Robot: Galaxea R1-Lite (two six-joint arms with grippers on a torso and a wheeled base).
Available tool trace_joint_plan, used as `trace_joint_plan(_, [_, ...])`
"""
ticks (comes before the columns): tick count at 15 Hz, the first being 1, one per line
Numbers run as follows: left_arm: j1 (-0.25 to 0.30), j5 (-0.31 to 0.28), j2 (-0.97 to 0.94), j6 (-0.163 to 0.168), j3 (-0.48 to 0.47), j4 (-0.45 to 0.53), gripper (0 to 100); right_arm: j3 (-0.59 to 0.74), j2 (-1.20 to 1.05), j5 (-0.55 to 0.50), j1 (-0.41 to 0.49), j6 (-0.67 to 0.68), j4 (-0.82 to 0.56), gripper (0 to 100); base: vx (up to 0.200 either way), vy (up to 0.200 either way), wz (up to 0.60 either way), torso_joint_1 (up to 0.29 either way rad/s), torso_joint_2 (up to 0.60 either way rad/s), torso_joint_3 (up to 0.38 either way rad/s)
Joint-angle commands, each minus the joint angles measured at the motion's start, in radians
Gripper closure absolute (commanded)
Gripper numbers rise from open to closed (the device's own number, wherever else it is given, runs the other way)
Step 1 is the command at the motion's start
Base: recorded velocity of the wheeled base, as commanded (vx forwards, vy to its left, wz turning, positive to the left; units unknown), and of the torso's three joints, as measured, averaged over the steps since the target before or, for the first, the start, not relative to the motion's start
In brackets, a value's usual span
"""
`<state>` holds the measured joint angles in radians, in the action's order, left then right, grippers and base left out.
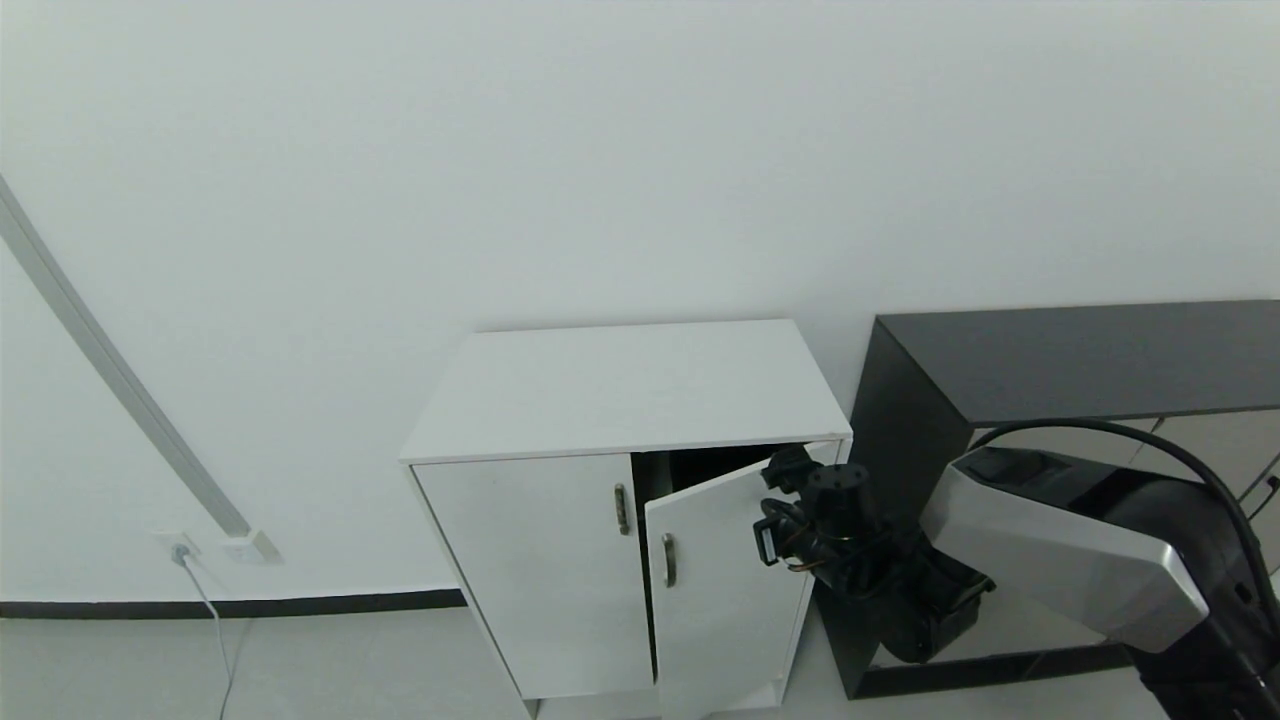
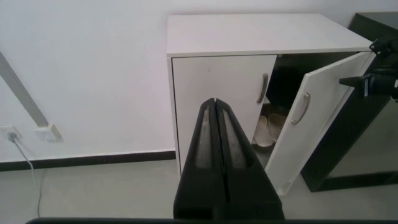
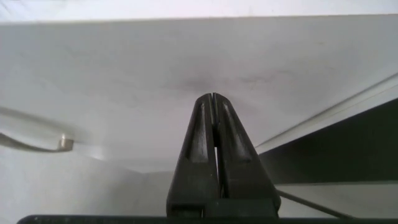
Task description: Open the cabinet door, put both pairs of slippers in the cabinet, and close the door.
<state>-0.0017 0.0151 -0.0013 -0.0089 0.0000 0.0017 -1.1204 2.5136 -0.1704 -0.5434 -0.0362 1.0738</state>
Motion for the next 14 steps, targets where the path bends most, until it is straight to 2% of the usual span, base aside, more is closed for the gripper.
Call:
trace_joint_plan(1, [0.0,0.0,0.001,0.0,0.0,0.0,100,-0.025,0.021,0.0,0.003,-0.001,0.0,100,0.0,0.0,0.0,0.0,0.0,0.0])
trace_joint_plan(7, [0.0,0.0,0.001,0.001,0.0,0.0,100,-0.07,0.028,-0.001,0.019,-0.005,-0.005,100,0.0,0.0,0.0,0.0,0.0,0.0])
trace_joint_plan(14, [0.0,-0.001,0.001,0.001,0.0,0.0,100,-0.168,0.048,-0.001,0.028,-0.005,-0.078,100,0.0,0.0,0.0,0.0,0.0,0.0])
